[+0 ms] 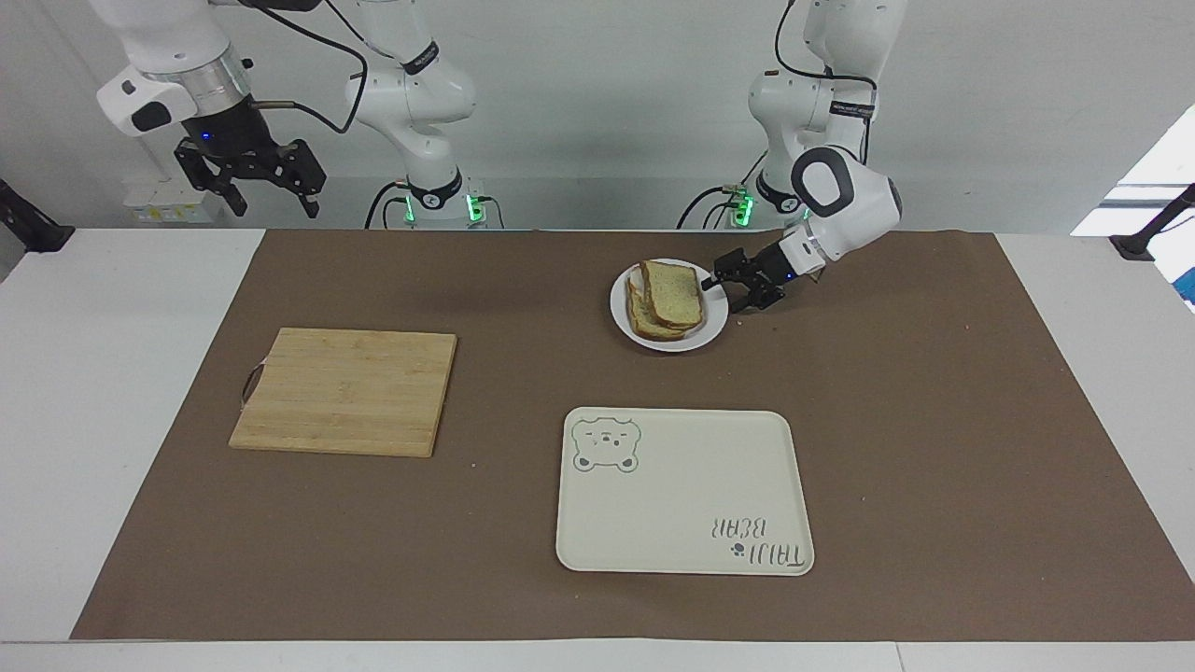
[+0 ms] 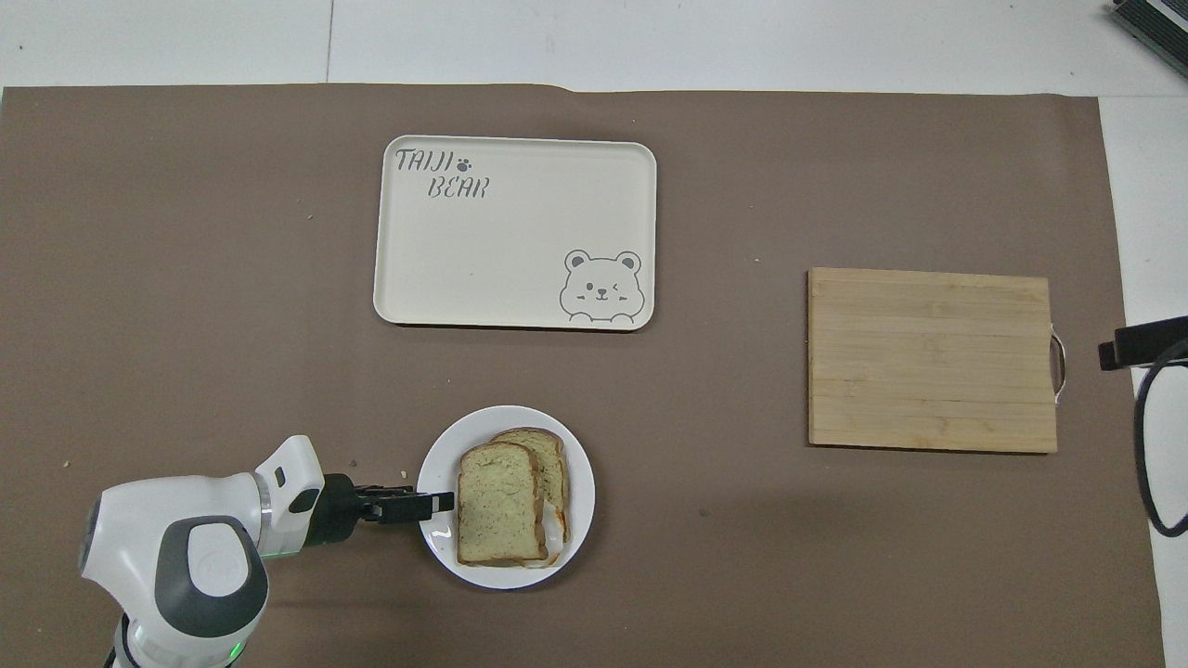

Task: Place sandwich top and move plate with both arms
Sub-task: 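Grip the plate rim with the left gripper while the right gripper retracts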

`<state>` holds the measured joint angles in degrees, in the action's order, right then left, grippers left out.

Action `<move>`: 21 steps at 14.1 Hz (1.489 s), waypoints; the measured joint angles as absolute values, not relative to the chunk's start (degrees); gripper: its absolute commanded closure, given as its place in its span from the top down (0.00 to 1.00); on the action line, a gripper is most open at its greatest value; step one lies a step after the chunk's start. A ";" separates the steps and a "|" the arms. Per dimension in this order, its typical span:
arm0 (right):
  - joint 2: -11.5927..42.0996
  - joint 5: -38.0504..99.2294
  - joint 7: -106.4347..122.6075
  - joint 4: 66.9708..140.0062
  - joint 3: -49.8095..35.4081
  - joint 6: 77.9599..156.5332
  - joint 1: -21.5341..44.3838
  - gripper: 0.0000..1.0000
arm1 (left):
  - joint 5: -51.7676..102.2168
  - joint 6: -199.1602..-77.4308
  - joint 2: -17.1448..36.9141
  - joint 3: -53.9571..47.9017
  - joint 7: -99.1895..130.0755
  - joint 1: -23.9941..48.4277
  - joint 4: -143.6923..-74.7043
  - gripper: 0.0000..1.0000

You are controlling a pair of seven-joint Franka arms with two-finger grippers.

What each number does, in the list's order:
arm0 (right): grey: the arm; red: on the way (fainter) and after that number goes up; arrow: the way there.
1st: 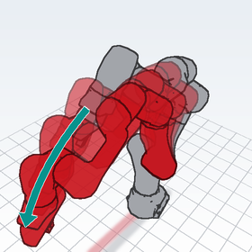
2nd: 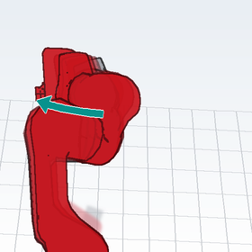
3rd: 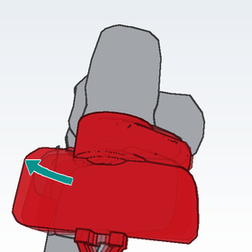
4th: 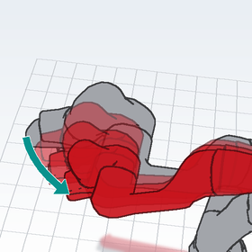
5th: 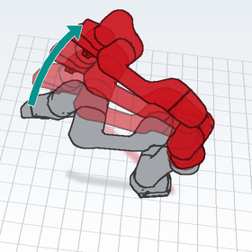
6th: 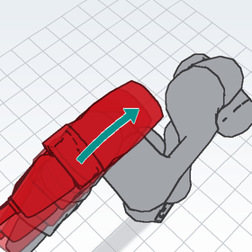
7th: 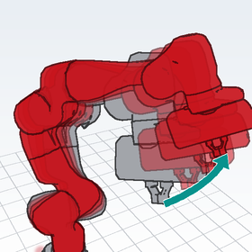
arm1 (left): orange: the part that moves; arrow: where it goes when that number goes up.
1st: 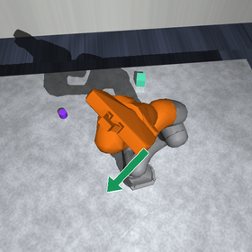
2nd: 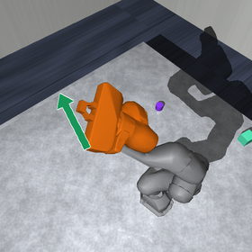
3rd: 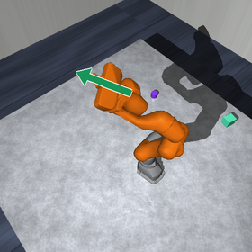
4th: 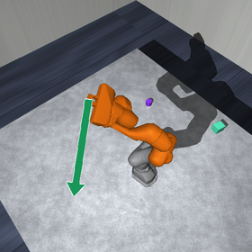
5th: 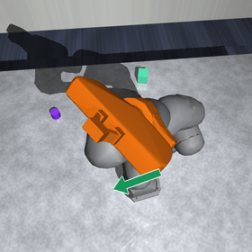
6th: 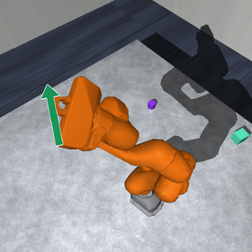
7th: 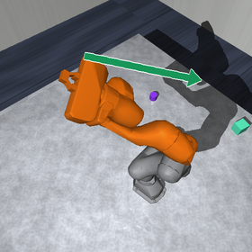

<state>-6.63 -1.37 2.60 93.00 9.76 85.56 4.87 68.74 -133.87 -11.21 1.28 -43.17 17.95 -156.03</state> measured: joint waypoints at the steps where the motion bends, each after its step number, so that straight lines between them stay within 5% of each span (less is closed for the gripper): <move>1: -6.86 -1.38 2.72 92.97 10.16 85.51 4.85 1.00 | 68.75 -133.94 -11.22 1.30 -43.17 17.95 -156.32 0.87; 3: -7.49 -1.38 2.75 92.96 11.22 84.40 4.83 1.00 | 68.77 -134.03 -11.22 1.30 -43.19 17.95 -156.60 0.82; 8: -7.95 -1.33 2.76 92.55 11.26 83.91 5.12 1.00 | 68.81 -134.07 -11.22 1.30 -43.20 17.95 -157.01 0.43; 12: -7.96 -1.35 2.76 91.89 9.63 84.39 5.39 1.00 | 68.84 -134.07 -11.22 1.30 -43.21 17.95 -157.09 0.41; 16: -7.56 -1.42 2.76 91.89 7.21 86.59 5.66 1.00 | 68.88 -134.06 -11.23 1.27 -43.21 18.84 -157.36 0.22; 18: -7.37 -1.42 2.76 91.89 7.28 86.62 5.64 1.00 | 68.88 -134.03 -11.23 1.27 -43.20 19.09 -157.46 0.02; 21: -7.39 -1.42 2.76 91.89 7.31 86.60 5.64 1.00 | 69.77 -132.43 -11.91 1.62 -42.66 19.10 -157.42 0.00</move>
<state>-7.39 -1.42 2.76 91.89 7.31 86.60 5.64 69.77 -132.43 -11.91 1.62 -42.66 19.10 -157.42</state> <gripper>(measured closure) 0.000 0.934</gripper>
